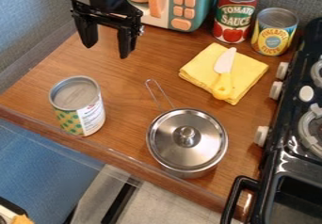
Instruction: Put the yellow knife on the lower left side of the table
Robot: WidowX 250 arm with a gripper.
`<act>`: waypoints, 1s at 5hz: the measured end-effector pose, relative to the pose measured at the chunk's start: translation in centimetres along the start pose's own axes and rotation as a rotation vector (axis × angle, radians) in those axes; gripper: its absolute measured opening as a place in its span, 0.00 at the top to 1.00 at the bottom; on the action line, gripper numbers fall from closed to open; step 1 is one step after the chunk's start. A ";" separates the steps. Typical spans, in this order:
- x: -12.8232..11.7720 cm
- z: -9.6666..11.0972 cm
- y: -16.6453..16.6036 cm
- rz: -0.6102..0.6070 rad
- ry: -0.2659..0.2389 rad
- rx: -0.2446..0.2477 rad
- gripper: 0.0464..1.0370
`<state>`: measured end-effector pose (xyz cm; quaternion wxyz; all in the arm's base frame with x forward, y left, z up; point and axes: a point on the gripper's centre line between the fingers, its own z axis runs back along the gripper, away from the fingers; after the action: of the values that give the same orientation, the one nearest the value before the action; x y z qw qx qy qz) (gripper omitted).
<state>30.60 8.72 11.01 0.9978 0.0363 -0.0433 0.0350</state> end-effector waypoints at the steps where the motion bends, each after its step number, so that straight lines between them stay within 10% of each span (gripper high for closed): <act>1: -0.1 -1.0 -0.4 0.012 0.029 0.001 0.04; 2: 1.0 -2.2 -4.9 0.020 0.030 0.048 0.04; 5: 4.3 -3.8 -14.2 0.029 -0.012 -0.047 0.04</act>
<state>36.23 -4.89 6.66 0.9975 0.0125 -0.0506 0.0481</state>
